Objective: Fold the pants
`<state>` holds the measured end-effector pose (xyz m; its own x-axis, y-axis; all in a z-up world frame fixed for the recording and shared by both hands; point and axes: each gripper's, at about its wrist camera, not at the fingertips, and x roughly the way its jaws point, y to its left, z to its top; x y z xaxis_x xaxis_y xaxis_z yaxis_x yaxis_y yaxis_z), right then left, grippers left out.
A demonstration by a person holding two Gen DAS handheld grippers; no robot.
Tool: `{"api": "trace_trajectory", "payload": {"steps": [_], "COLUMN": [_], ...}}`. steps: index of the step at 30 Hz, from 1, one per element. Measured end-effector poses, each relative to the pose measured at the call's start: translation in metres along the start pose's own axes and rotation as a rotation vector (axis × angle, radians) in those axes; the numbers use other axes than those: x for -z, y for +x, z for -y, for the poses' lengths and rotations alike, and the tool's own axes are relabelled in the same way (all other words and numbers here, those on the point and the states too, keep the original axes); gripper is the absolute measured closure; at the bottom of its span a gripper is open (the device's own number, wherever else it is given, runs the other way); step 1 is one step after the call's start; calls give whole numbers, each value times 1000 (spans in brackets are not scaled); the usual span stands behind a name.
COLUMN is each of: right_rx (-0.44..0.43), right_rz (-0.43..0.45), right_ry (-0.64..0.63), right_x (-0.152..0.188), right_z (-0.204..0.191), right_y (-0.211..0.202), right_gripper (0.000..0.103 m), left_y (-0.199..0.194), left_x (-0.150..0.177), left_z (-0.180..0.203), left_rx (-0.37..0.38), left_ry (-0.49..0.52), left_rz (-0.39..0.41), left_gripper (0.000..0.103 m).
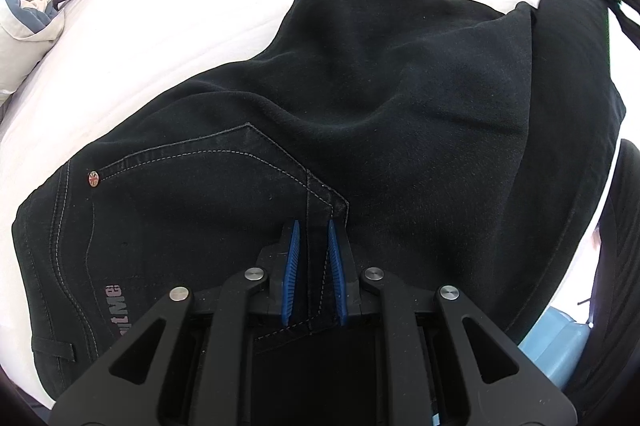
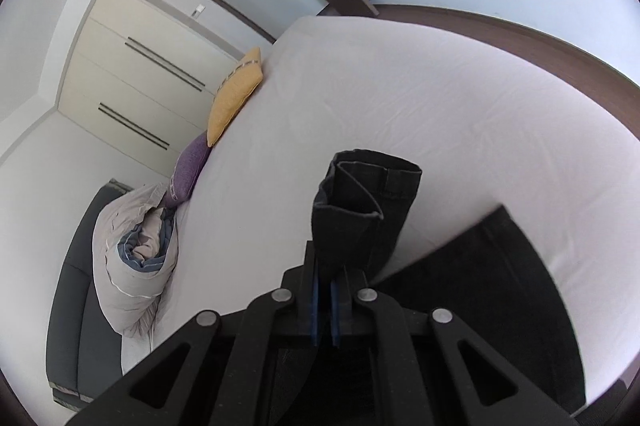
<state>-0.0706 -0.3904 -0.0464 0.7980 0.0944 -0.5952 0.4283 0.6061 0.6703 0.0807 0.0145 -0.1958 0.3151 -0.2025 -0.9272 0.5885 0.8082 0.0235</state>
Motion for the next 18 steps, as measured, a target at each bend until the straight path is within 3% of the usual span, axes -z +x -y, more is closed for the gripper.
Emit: {"api": "trace_trajectory", "payload": {"steps": [4,9,18], "right_rx": [46,116,177], "right_rz": [21,-11,-6], "right_ry": [79,227,154], "right_x": [33,70,70], "right_z": [38,93,96], "right_y": [-43,-50,-54], "right_gripper": [98,98,98], "left_y": [-1,-1,-2], "left_x": [1,-2,-14], "left_z": [7,22,43], "left_rx": [-31,-85,-145], "left_ry": [-7,8,7], "left_rz": [0,-11,-35], "left_gripper": [88,88,88]}}
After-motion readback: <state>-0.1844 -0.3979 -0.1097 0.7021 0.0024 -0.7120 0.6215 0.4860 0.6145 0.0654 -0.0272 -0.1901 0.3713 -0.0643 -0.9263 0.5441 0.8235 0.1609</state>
